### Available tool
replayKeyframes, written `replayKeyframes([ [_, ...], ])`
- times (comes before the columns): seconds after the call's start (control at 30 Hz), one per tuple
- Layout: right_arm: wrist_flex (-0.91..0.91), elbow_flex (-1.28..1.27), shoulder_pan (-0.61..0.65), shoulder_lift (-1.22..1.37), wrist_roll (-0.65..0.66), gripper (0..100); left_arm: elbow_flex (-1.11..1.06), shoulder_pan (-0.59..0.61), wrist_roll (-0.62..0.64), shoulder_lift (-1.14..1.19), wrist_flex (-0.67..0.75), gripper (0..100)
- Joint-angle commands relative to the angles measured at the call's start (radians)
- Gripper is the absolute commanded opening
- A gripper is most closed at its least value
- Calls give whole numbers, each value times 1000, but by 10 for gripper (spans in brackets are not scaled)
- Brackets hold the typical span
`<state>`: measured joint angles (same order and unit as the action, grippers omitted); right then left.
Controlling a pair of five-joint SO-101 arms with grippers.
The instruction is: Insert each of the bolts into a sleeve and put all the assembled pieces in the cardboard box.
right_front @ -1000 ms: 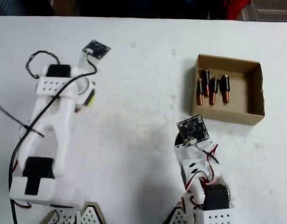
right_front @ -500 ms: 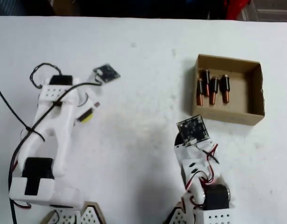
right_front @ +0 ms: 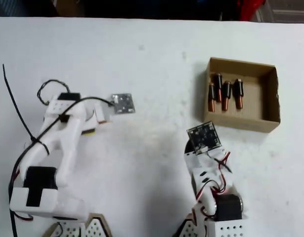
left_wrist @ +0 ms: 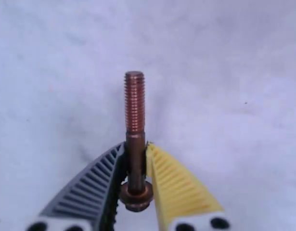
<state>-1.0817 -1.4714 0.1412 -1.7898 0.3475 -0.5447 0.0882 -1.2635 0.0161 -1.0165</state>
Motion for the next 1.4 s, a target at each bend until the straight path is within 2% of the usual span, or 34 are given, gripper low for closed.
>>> replayKeyframes([
  [0.0,25,6,-4,-12,-2,17,-38,2,-69,-5,133,23],
  [0.17,25,6,-4,-12,-2,17,-100,1,-69,-4,189,26],
  [0.63,24,6,-4,-12,-2,17,-115,-12,-69,-4,141,28],
  [0.87,24,6,-7,-12,-2,17,-114,-15,-64,-2,137,181],
  [1.37,24,6,-7,-12,-2,17,-103,-2,-61,-15,189,184],
])
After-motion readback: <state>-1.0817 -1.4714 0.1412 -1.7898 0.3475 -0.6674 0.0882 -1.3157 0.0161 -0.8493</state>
